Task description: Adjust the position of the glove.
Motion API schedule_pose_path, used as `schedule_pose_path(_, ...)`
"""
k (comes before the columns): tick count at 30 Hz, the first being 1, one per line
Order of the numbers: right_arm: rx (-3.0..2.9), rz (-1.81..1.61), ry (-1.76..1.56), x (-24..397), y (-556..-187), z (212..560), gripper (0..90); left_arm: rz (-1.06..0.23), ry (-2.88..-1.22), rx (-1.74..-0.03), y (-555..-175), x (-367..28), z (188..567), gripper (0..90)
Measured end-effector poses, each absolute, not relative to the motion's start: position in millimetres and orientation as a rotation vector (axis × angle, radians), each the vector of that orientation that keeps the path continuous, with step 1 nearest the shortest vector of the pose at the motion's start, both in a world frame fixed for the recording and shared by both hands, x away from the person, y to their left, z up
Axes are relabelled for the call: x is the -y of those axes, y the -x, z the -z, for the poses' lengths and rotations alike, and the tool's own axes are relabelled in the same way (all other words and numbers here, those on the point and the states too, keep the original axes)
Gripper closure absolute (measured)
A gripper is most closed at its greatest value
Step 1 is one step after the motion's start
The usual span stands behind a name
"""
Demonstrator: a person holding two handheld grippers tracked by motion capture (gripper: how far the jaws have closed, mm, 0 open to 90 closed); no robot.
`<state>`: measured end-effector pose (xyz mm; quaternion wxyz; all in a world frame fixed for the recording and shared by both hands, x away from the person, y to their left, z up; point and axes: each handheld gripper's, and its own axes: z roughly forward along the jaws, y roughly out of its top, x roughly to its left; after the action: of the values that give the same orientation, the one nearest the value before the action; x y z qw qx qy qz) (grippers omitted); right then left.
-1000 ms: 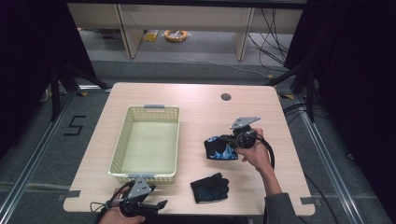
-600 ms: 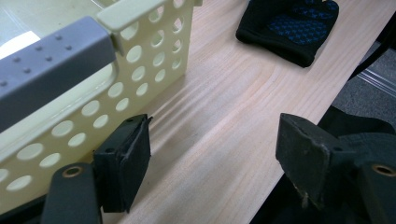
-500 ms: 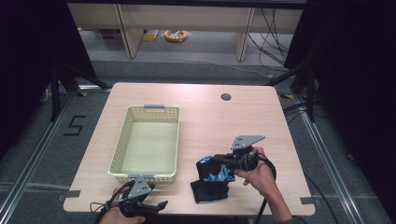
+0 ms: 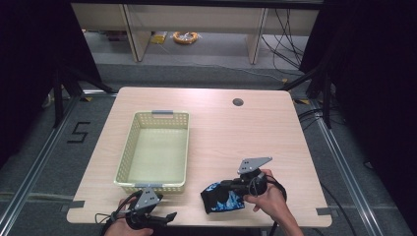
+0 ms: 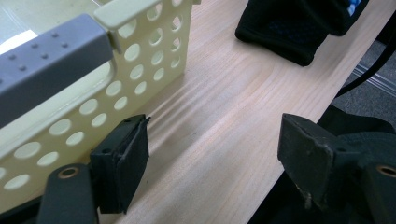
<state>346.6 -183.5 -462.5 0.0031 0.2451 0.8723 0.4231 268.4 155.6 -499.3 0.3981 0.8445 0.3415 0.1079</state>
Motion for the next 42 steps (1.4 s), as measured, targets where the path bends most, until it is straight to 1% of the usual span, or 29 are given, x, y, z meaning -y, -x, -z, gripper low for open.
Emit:
schedule_pose_path(6, -2.744, -1.345, -0.766, 181.2, -347.5, 467.2, 86.2, -0.254, -2.13, -0.884, -267.6, -154.3, 500.5, 24.8)
schedule_pose_path(8, -2.76, -1.336, -0.768, 179.4, -349.4, 470.7, 86.1, -0.274, -2.156, -0.855, -268.8, -155.6, 499.9, 24.9)
schedule_pose_path(14, -2.777, -1.308, -0.845, 177.6, -354.1, 481.8, 86.0, -0.263, -2.153, -0.855, -268.2, -155.0, 500.1, 25.5)
schedule_pose_path(17, -2.785, -1.301, -0.831, 176.3, -358.0, 486.1, 85.8, -0.273, -2.166, -0.847, -268.5, -155.5, 499.6, 25.8)
schedule_pose_path(19, -2.782, -1.295, -0.852, 176.0, -359.4, 487.6, 85.6, -0.258, -2.146, -0.855, -267.9, -154.0, 500.5, 26.0)
schedule_pose_path(20, -2.781, -1.292, -0.863, 175.3, -359.5, 488.9, 85.4, -0.268, -2.168, -0.848, -268.6, -155.1, 500.3, 26.1)
schedule_pose_path(22, -2.784, -1.27, -0.849, 174.7, -361.4, 491.6, 84.1, -0.242, -2.15, -0.871, -267.2, -153.9, 500.9, 26.1)
schedule_pose_path(24, -2.787, -1.274, -0.87, 174.1, -360.8, 493.7, 82.0, -0.261, -2.158, -0.868, -267.8, -154.2, 501.0, 26.2)
schedule_pose_path(27, -2.757, -1.289, -0.933, 175.3, -360.2, 494.7, 73.5, -0.258, -2.157, -0.869, -267.8, -154.2, 501.2, 26.3)
schedule_pose_path(29, -2.744, -1.301, -0.958, 177.6, -358.2, 492.7, 73.3, -0.253, -2.153, -0.869, -267.6, -154.2, 501.0, 26.3)
schedule_pose_path(30, -2.739, -1.3, -0.932, 179.7, -358.8, 491.5, 71.4, -0.242, -2.137, -0.875, -266.9, -153.4, 501.0, 26.3)
schedule_pose_path(31, -2.717, -1.307, -0.976, 180.5, -356.0, 489.9, 68.1, -0.239, -2.133, -0.876, -266.7, -153.3, 500.7, 26.3)
schedule_pose_path(32, -2.7, -1.309, -0.983, 183.2, -355.5, 487.3, 65.6, -0.263, -2.17, -0.847, -268.6, -155.6, 499.5, 26.4)
schedule_pose_path(36, -2.636, -1.318, -0.997, 191.5, -350.3, 476.2, 62.8, -0.263, -2.165, -0.855, -268.3, -155.6, 499.3, 26.7)
schedule_pose_path(42, -2.598, -1.347, -1.017, 197.2, -348.2, 472.1, 60.9, -0.253, -2.154, -0.859, -267.4, -155.0, 499.3, 26.7)
